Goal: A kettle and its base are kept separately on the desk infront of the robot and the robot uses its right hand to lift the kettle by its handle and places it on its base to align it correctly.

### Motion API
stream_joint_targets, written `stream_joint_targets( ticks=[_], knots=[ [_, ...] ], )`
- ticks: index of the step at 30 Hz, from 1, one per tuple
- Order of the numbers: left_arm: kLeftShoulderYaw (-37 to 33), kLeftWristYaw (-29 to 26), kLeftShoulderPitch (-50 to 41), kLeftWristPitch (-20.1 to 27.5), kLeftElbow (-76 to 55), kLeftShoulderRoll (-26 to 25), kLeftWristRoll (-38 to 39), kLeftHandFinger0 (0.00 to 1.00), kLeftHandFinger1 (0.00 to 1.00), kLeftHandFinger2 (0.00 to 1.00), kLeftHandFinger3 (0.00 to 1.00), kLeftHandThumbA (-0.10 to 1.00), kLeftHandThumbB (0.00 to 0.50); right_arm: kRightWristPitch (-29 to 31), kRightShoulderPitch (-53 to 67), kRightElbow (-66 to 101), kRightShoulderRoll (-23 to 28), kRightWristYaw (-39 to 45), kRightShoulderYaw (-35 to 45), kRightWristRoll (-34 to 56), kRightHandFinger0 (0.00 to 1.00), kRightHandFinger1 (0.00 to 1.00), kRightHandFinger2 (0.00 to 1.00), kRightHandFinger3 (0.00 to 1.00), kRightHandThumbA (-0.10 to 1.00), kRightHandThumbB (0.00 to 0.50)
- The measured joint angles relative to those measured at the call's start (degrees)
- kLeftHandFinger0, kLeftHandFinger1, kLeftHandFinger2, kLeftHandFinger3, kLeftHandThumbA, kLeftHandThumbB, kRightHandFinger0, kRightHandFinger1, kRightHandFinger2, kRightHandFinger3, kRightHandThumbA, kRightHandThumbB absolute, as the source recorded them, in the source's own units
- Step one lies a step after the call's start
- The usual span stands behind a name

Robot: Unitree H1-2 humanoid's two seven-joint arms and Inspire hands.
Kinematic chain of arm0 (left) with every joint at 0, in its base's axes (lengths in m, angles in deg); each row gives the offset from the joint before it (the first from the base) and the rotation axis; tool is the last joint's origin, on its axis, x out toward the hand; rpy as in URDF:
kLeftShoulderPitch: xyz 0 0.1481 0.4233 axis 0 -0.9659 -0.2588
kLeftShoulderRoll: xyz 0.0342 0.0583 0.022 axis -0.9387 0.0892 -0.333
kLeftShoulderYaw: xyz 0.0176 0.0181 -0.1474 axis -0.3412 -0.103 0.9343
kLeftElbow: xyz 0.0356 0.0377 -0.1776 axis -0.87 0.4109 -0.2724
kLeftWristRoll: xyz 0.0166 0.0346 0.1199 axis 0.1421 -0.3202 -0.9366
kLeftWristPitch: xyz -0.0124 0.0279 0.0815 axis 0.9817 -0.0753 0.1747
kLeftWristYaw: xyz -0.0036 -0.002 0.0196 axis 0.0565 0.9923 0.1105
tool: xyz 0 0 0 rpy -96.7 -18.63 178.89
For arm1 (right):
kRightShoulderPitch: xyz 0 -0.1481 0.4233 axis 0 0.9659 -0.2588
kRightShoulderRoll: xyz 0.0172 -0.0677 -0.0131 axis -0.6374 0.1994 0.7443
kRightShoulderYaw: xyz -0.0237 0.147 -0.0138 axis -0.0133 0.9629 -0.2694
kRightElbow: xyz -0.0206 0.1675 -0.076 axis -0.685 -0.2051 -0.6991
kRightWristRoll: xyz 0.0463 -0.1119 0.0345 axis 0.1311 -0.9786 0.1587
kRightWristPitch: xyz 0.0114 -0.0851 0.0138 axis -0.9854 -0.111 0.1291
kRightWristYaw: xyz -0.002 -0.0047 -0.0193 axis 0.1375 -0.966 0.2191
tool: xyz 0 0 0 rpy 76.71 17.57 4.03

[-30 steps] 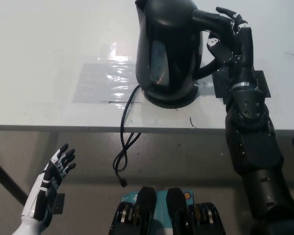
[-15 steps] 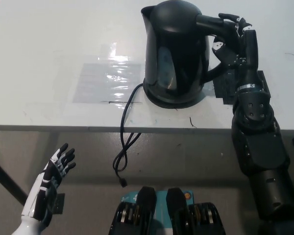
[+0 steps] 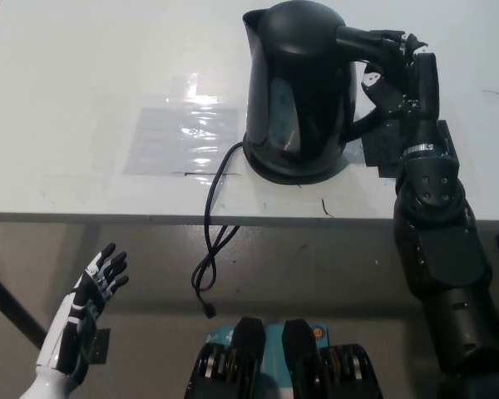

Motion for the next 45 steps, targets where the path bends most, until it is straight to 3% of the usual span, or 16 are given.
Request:
stream_joint_targets(
  ticks=[7,13,15,19,25,29,37,41,45],
  knots=[
    [0.0,0.0,0.0,0.0,0.0,0.0,0.0,1.00,1.00,1.00,1.00,1.00,0.096,1.4,-0.3,-1.6,-0.7,-0.4,0.2,0.6,0.00,0.26,0.64,0.64,-0.10,0.122],
    [0.1,0.0,0.0,0.0,0.0,-0.1,0.0,1.00,1.00,1.00,1.00,1.00,0.109,1.9,-0.9,-2.7,-1.0,-1.1,0.2,0.5,0.00,0.20,0.59,0.67,-0.10,0.119],
    [0.1,0.0,-0.1,0.0,0.0,-0.1,0.0,1.00,1.00,1.00,1.00,1.00,0.109,1.9,-1.2,-3.2,-1.0,-1.2,0.1,0.5,0.00,0.17,0.54,0.65,-0.10,0.115],
    [0.1,0.0,0.0,0.0,0.0,-0.1,0.0,1.00,1.00,1.00,1.00,1.00,0.087,2.3,-1.7,-4.2,-1.0,-1.5,-0.2,0.3,0.00,0.19,0.56,0.66,-0.10,0.114],
    [0.2,0.0,0.0,0.3,0.0,-0.1,0.0,1.00,1.00,1.00,1.00,1.00,0.137,3.4,-2.5,-5.9,-1.1,-1.6,-0.2,0.5,0.00,0.19,0.58,0.67,-0.10,0.120],
    [0.2,0.0,0.0,0.3,0.0,-0.1,0.0,1.00,1.00,1.00,1.00,1.00,0.142,3.7,-3.1,-7.1,-1.1,-1.9,-0.2,0.5,0.00,0.18,0.55,0.60,-0.10,0.121],
    [0.3,0.0,0.0,0.3,0.0,-0.2,0.0,1.00,1.00,1.00,1.00,1.00,0.120,4.1,-4.2,-9.5,-1.9,-2.5,-0.1,0.5,0.00,0.15,0.52,0.58,-0.10,0.120],
    [0.3,0.0,0.1,0.3,0.0,-0.2,0.0,1.00,1.00,1.00,1.00,1.00,0.142,5.2,-4.7,-11.0,-1.9,-2.8,-0.1,0.5,0.00,0.15,0.52,0.59,-0.10,0.112],
    [0.3,0.0,0.2,0.3,0.0,-0.2,0.0,1.00,1.00,1.00,1.00,1.00,0.133,5.7,-5.2,-12.0,-1.9,-2.9,-0.1,0.5,0.00,0.15,0.53,0.61,-0.10,0.120]
  ],
)
